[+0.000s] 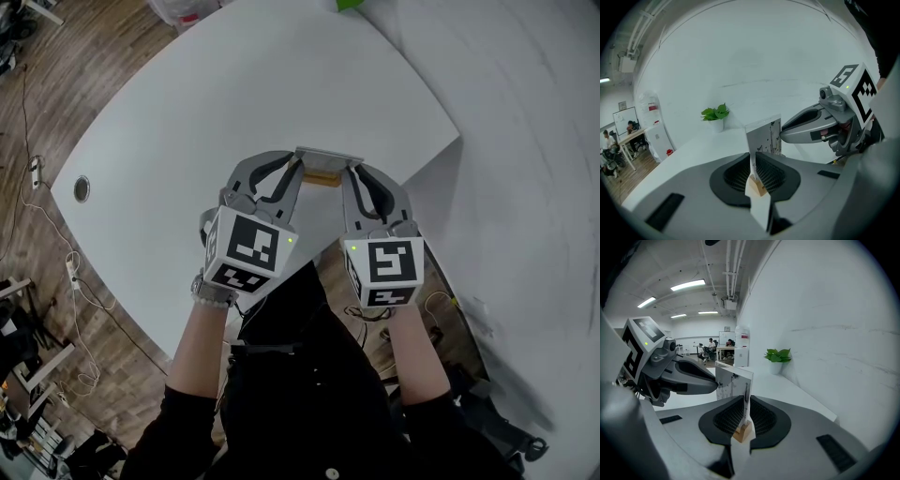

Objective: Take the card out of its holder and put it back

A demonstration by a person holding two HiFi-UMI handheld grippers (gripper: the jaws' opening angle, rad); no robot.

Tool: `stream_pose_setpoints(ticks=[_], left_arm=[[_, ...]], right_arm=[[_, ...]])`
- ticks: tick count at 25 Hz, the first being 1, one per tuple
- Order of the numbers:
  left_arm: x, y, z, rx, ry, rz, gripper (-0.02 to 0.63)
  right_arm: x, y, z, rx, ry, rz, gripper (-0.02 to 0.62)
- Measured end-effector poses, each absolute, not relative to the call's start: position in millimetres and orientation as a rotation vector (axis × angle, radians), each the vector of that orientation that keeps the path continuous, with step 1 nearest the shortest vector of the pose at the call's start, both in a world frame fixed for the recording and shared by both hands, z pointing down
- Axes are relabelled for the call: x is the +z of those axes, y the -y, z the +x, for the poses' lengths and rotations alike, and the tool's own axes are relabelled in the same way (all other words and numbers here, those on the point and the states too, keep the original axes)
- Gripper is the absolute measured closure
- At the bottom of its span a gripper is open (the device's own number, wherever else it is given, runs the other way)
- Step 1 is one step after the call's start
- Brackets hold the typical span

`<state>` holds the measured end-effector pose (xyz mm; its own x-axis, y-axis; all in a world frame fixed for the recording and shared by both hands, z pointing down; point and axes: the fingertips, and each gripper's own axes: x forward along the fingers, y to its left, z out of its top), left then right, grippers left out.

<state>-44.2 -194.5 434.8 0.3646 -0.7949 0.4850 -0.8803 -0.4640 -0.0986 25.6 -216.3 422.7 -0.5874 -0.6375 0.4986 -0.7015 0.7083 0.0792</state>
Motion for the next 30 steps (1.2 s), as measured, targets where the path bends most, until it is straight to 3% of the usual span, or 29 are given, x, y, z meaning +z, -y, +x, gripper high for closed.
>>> stream_pose_setpoints(ticks=[30], left_arm=[[462.0,197.7,-42.4,0.691,1.506,2.402,0.557]], right_arm=[[450.3,217.8,24.7,0.25,2.401,1.041,0.519]])
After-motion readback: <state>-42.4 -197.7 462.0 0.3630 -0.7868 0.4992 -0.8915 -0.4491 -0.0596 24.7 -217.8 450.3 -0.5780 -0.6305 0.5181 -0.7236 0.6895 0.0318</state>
